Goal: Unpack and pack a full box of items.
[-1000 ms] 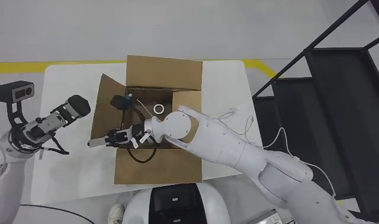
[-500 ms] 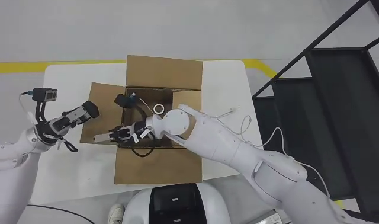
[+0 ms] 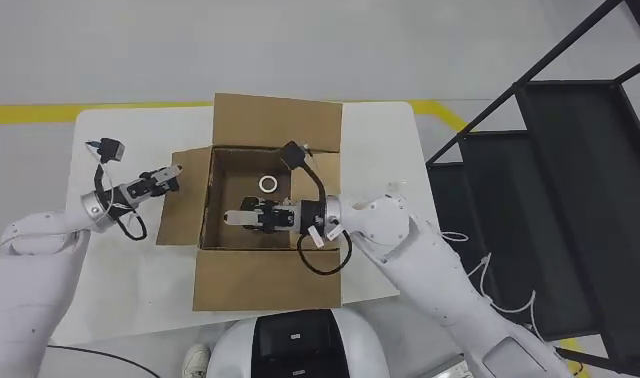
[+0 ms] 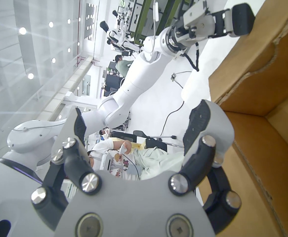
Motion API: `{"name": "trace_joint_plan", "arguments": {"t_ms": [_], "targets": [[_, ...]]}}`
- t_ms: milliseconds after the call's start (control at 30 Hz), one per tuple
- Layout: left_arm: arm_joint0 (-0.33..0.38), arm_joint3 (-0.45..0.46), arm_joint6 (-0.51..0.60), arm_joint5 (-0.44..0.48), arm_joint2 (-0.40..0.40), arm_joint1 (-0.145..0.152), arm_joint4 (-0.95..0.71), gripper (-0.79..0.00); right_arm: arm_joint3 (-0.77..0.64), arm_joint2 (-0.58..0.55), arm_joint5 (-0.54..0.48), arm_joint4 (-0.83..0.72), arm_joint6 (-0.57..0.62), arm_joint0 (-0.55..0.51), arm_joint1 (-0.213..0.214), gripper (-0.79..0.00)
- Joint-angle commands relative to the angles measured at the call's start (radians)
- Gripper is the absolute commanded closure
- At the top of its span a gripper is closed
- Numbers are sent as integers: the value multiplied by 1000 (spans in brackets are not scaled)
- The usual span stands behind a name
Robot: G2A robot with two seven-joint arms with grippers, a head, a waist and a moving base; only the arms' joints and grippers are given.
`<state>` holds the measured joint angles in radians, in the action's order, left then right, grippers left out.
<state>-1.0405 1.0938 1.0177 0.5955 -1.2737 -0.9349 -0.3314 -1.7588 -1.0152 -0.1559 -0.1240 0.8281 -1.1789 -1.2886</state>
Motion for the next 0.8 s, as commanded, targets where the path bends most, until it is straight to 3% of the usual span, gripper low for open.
{"name": "trace_joint_plan", "arguments": {"t_ms": [0, 200, 400, 633, 767], "targets": [[12, -7, -3, 4, 39, -10, 11, -785, -44, -58, 7, 5, 7, -53, 13, -785], [19, -4, -18, 26, 95, -27, 24, -785, -42, -135, 0, -29, 10, -118, 31, -785], [-11, 48, -4, 73, 35, -11, 11, -785, -24, -135, -1, -50, 18, -122, 35, -785], [-126, 301, 98, 98, -119, 34, -34, -785, -37, -174, 4, -25, 2, -148, 47, -785], [-148, 458, 108, 50, -139, 42, -4, -785, -58, -231, 33, 0, -24, -192, 59, -785]]}}
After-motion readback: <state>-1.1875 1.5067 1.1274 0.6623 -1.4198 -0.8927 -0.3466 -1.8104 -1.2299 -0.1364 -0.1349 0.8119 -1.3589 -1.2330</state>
